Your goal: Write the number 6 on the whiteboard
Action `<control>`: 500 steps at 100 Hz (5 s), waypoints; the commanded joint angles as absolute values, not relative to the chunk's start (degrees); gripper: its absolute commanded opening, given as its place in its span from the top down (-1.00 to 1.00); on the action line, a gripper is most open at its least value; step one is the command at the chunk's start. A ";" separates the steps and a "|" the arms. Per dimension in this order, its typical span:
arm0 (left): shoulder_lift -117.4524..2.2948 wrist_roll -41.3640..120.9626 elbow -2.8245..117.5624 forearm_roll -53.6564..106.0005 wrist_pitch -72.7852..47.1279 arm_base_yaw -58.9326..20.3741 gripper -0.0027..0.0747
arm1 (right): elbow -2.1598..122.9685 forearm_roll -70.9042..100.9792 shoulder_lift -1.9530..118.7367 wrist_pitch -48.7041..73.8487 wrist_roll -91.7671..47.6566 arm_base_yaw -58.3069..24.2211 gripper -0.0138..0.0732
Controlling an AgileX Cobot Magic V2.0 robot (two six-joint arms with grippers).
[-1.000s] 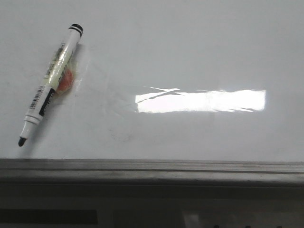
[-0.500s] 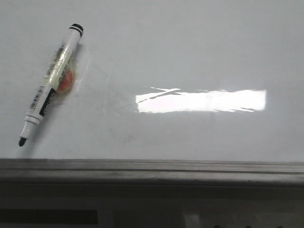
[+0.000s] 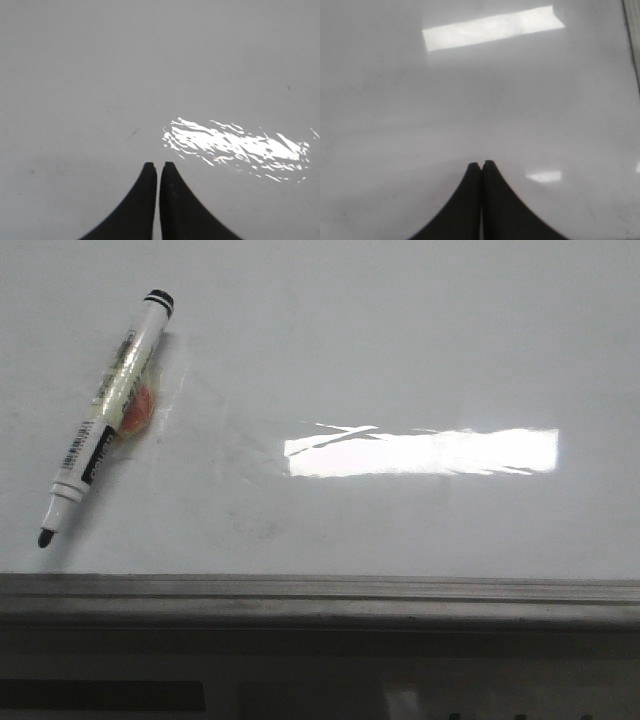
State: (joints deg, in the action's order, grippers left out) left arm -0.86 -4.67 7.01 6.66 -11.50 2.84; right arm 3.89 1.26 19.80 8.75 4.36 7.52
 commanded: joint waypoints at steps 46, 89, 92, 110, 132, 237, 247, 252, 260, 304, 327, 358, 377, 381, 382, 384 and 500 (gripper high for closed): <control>-10.64 -3.89 14.90 6.62 -6.29 2.75 -0.09 | 10.52 1.56 29.31 7.61 4.03 7.75 0.83; -15.53 10.81 15.98 15.19 -5.66 -10.21 -0.12 | 10.52 1.56 29.31 7.93 4.03 7.75 0.83; -16.29 10.81 15.98 15.42 -5.44 -12.56 -0.12 | 10.52 1.56 29.31 7.93 4.03 7.75 0.83; -23.52 10.81 15.98 17.25 -1.54 -24.29 -0.10 | 10.52 1.56 29.31 11.07 4.03 7.75 0.83; -32.57 10.81 15.98 16.79 9.19 -38.16 -0.08 | 10.52 1.56 29.31 10.68 4.03 7.75 0.83; -62.23 10.19 20.89 27.85 16.49 -47.00 0.80 | 10.52 2.06 29.31 11.39 4.03 4.38 0.83; -62.82 10.19 20.89 27.85 16.34 -47.00 0.98 | 10.87 2.19 29.34 12.63 4.03 2.48 0.83; -62.82 10.19 20.89 27.85 16.34 -47.00 0.98 | 11.63 2.45 29.63 13.09 4.03 0.97 0.83; -62.30 10.19 20.89 27.85 16.00 -47.12 0.98 | 14.16 2.56 30.25 16.03 4.03 -2.18 0.83; -54.80 10.19 23.19 10.43 11.05 -53.72 0.98 | 29.51 4.86 36.43 19.87 -1.16 -32.11 0.19; -54.80 10.19 23.19 3.54 13.91 -59.51 0.98 | 34.69 5.46 40.83 14.25 -1.16 -47.95 -0.01; -54.92 10.19 23.19 0.00 17.20 -65.02 0.98 | 36.53 9.81 48.96 7.65 -1.16 -52.76 -0.01; -54.92 10.19 23.19 0.00 17.20 -65.02 0.98 | 37.69 10.08 52.11 5.19 -1.16 -53.98 0.01; -54.92 10.19 23.19 0.00 17.20 -65.02 0.98 | 38.00 10.20 52.31 5.04 -1.16 -53.98 0.08; -54.92 10.19 23.19 0.00 17.20 -65.02 0.98 | 38.04 10.20 52.45 5.04 -1.16 -53.98 0.12; -54.92 10.19 23.19 0.00 17.20 -65.02 0.98 | 38.15 10.20 52.61 5.04 -1.16 -53.98 0.19; -28.52 11.81 23.19 5.09 4.76 -46.48 0.11 | 49.06 16.39 58.25 12.55 -1.15 -40.48 0.83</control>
